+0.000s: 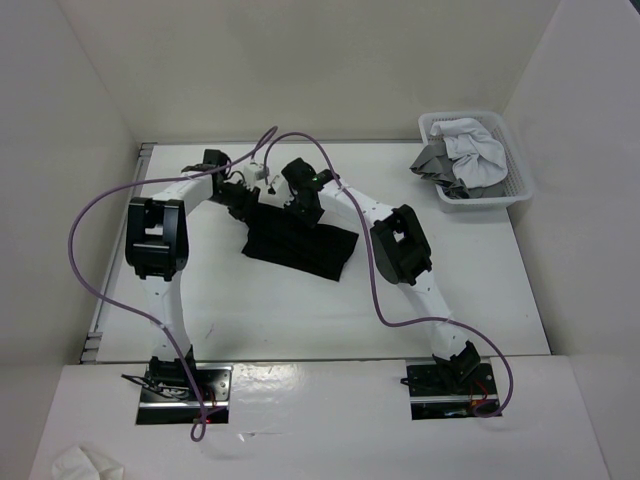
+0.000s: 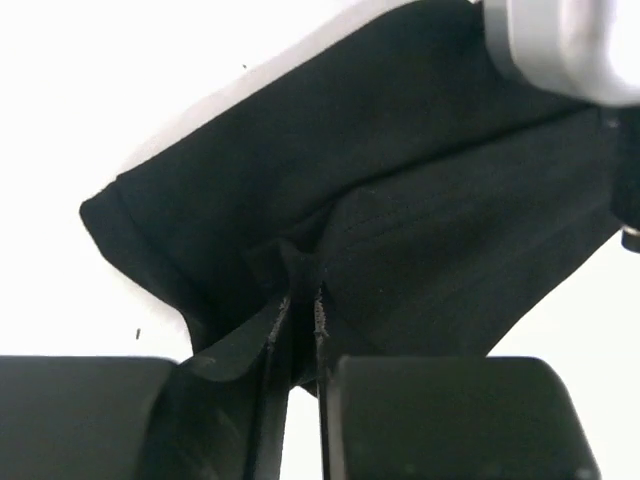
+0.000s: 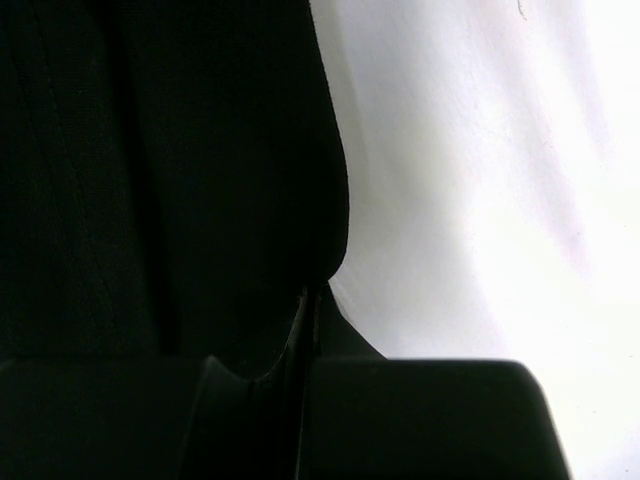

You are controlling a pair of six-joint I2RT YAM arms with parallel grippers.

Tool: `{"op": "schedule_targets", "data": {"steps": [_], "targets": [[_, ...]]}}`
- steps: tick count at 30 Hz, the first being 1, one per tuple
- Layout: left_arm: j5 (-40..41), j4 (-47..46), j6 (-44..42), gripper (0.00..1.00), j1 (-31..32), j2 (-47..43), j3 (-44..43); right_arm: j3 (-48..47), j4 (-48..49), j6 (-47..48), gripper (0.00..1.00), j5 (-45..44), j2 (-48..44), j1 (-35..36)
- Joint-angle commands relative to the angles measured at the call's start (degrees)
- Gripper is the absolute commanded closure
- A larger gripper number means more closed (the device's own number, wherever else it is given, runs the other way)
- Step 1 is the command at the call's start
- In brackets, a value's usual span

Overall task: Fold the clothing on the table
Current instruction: Fold the skirt

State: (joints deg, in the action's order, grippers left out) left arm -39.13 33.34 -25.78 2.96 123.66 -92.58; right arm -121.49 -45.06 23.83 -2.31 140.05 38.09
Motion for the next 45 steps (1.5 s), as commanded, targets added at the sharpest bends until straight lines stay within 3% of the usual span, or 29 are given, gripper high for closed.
{"op": "schedule_targets", "data": {"steps": [1,15,29,34,45], "targets": [[-3.3,2.9,-2.7,0.84,0.3,-1.1,-1.4,1.3,-2.9,-0.4,1.0,-0.9,-0.7,-0.7],[-7.9,21.6,-21.8,0.85,-0.2,-7.5,2.3,0.7,-2.4,-0.4,1.0,-1.5,-0.2,-0.7],[-10.2,40.8,-36.1,0.77,4.2,-9.7,3.5,-2.3,-4.0,-0.4,1.0,-2.6,2.0,-0.7],[-5.7,40.8,-36.1,0.73,9.4,-15.8,7.5,-3.6,-4.0,-0.9,1.0,-3.2,3.3,-0.7],[-8.0,40.8,-27.2,0.61,24.4,-27.6,8.5,-5.5,-4.5,-0.9,1.0,-4.4,5.4,-0.2]]}}
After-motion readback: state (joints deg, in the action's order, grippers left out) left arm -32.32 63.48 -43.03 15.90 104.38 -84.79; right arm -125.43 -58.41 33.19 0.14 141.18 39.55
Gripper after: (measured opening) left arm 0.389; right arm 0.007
